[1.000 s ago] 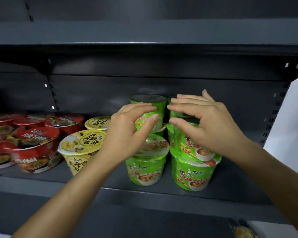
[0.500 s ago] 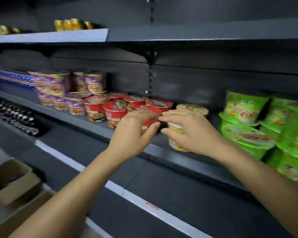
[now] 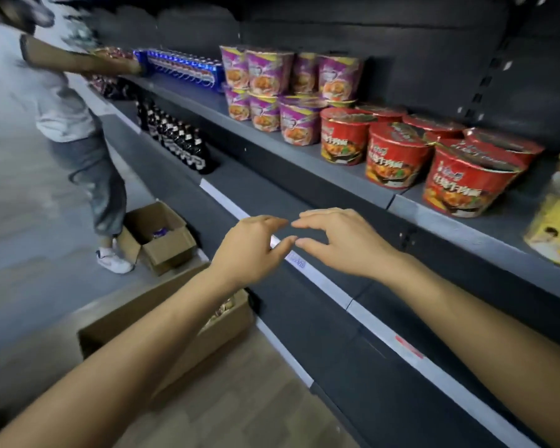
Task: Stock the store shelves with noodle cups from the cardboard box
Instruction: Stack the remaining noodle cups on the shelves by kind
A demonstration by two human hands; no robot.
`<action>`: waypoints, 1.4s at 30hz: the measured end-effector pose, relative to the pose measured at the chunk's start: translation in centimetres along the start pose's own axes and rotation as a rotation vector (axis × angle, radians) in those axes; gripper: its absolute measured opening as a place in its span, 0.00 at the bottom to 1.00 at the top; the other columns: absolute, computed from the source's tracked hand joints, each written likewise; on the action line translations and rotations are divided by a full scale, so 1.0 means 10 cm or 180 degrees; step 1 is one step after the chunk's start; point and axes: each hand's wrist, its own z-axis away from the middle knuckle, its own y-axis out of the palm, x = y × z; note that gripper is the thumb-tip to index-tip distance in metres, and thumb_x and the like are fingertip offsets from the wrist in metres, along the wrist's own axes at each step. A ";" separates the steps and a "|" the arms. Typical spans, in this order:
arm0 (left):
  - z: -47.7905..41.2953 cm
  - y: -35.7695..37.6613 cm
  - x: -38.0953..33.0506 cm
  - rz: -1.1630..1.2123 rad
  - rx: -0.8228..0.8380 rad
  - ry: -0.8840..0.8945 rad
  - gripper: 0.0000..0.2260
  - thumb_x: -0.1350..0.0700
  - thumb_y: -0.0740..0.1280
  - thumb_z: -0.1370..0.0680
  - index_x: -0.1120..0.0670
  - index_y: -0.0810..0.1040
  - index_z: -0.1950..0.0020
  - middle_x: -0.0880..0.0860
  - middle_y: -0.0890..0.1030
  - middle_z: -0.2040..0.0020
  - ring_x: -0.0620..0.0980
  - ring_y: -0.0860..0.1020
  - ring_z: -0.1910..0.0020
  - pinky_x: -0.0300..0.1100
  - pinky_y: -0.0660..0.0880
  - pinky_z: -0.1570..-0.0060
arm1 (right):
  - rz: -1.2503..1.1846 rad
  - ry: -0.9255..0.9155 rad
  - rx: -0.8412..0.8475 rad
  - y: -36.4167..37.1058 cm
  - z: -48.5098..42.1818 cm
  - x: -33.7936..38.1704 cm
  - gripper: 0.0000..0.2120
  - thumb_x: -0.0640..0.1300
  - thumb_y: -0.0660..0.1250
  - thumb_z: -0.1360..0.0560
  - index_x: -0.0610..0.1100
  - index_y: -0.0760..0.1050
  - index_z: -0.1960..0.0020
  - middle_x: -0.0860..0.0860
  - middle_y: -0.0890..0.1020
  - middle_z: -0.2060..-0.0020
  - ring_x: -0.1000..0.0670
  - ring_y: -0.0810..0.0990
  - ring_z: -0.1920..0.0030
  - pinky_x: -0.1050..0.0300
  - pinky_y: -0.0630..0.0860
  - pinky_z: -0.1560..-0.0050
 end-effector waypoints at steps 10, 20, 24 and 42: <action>-0.35 0.25 1.38 -0.0173 0.0452 -0.0544 0.18 0.46 0.61 0.21 0.52 0.75 0.35 0.53 0.80 0.43 0.52 0.77 0.44 0.39 0.66 0.54 | -0.0362 -0.0260 0.0746 1.07 -1.46 -0.06 0.18 0.51 0.65 0.23 0.47 0.75 0.35 0.54 0.76 0.35 0.52 0.72 0.34 0.63 0.64 0.35; -0.57 0.28 2.86 -0.0206 0.0815 -0.1299 0.15 0.46 0.61 0.21 0.50 0.77 0.38 0.53 0.81 0.44 0.55 0.79 0.47 0.48 0.76 0.50 | -0.0671 -0.0462 0.1498 2.05 -2.83 0.24 0.15 0.49 0.65 0.23 0.48 0.77 0.37 0.50 0.80 0.41 0.49 0.76 0.39 0.50 0.72 0.38; -0.43 0.21 3.50 -0.0195 0.0967 -0.1592 0.15 0.46 0.62 0.21 0.50 0.77 0.38 0.54 0.81 0.44 0.56 0.79 0.48 0.51 0.77 0.49 | -0.0765 -0.0525 0.1719 2.57 -3.25 0.53 0.16 0.48 0.66 0.24 0.49 0.77 0.37 0.49 0.81 0.42 0.48 0.77 0.41 0.48 0.73 0.40; 0.52 1.02 6.55 -0.0352 0.1956 -0.2402 0.26 0.48 0.64 0.22 0.51 0.63 0.26 0.55 0.62 0.26 0.59 0.71 0.35 0.49 0.71 0.40 | -0.0650 0.0919 0.1437 5.23 -4.69 0.55 0.18 0.35 0.62 0.24 0.45 0.76 0.36 0.42 0.78 0.39 0.42 0.76 0.39 0.54 0.72 0.37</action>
